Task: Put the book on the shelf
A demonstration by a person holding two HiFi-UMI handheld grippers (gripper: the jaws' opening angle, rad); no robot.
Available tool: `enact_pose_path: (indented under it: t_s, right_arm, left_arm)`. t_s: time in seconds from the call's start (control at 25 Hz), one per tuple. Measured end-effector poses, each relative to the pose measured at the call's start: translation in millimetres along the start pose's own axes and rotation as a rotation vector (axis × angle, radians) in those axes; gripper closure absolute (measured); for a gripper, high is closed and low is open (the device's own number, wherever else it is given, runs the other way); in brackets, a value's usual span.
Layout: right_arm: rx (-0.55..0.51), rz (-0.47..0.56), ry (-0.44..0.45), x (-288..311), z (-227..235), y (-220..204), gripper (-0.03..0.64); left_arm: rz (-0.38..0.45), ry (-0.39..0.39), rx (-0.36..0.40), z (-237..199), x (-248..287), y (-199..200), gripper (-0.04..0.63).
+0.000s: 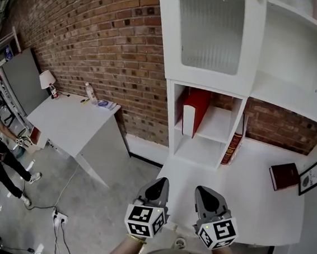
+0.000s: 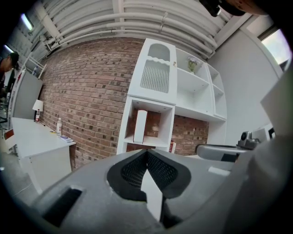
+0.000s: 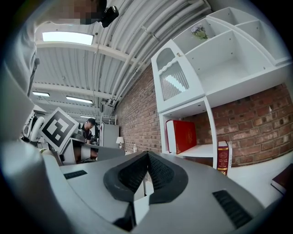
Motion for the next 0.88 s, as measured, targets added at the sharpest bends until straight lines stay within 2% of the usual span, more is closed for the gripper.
enact_pose_path:
  t_s: [0.32,0.88]
  right_arm:
    - [0.002,-0.014,-0.018,-9.8,-27.6,0.1,0.611]
    - [-0.027,-0.011,-0.031,-13.3,-49.0,4.6,0.611]
  left_arm:
    - [-0.011,-0.039,-0.011,-2.5,-17.0,-1.5,0.586]
    - [-0.002,-0.080,-0.029,-4.4,-29.9,1.6,0.586]
Point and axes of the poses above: the fingertips, and each gripper's own axes: x forward along the fingers, z to its right, y out of its top, the point moved 3 cm from there along -x, backward along the fingers
